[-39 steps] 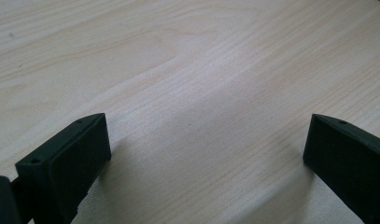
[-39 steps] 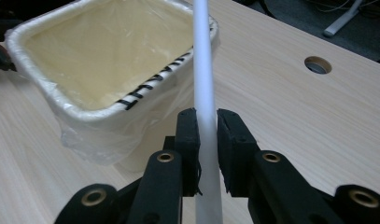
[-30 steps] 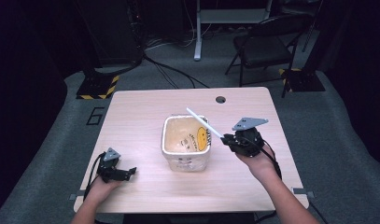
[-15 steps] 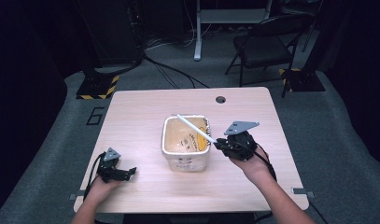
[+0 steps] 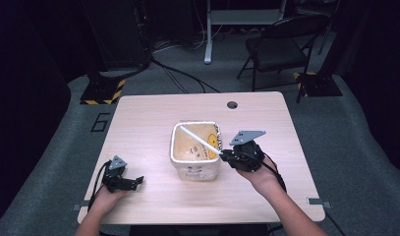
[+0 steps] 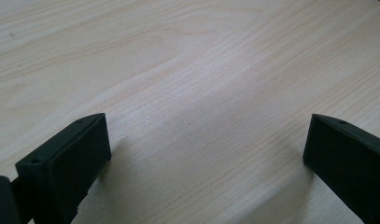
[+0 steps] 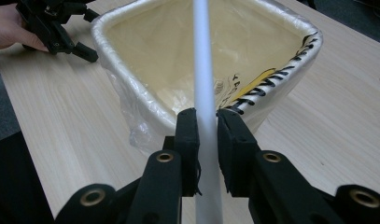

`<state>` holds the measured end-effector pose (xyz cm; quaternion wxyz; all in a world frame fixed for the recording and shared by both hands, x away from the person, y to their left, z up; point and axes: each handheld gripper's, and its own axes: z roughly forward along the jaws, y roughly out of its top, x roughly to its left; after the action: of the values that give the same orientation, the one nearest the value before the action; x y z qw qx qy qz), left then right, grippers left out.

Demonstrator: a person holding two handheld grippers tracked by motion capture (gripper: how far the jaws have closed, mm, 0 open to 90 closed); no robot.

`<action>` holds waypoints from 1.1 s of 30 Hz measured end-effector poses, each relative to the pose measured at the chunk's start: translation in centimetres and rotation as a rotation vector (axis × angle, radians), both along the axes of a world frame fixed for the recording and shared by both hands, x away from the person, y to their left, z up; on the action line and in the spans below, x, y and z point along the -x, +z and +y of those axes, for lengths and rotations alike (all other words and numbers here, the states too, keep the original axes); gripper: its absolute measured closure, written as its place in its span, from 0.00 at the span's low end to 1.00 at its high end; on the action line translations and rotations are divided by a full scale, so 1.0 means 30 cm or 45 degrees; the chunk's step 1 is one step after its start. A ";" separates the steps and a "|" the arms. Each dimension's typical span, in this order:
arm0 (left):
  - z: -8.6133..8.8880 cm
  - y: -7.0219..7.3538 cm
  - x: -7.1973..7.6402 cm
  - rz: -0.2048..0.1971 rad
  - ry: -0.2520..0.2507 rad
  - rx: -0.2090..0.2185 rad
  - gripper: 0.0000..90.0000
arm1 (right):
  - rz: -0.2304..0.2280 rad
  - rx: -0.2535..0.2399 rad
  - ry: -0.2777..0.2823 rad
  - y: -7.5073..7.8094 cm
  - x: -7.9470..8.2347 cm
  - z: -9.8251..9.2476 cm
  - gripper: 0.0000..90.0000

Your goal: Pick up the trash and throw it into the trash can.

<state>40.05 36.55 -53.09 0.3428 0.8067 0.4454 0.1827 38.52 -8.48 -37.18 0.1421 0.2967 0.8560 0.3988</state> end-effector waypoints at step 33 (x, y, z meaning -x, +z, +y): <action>0.000 0.000 0.000 0.000 0.000 0.001 0.00 | -0.008 -0.024 -0.056 -0.060 0.013 -0.024 0.57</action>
<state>40.04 36.55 -53.09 0.3431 0.8066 0.4454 0.1827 38.13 -9.21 -38.98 0.1507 0.3155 0.8450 0.4046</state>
